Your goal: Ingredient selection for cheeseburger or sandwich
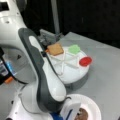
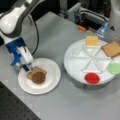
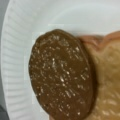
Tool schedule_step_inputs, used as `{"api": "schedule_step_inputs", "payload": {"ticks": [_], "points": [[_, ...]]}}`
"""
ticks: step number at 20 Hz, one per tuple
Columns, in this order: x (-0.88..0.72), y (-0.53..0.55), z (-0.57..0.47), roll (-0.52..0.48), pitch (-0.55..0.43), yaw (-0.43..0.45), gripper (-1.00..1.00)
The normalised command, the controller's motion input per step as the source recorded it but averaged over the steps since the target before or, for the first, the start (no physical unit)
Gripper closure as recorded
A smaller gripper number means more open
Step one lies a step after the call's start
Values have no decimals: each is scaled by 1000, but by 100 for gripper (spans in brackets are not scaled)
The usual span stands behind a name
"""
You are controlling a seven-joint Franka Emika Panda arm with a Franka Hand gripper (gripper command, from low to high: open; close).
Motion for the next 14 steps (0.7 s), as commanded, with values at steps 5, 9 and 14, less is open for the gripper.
{"api": "schedule_step_inputs", "payload": {"ticks": [5,9,14], "points": [[141,-79,137,6,65,113,-100],[-50,-28,228,-85,209,105,-100],[-188,95,235,-201,273,86,-100]]}}
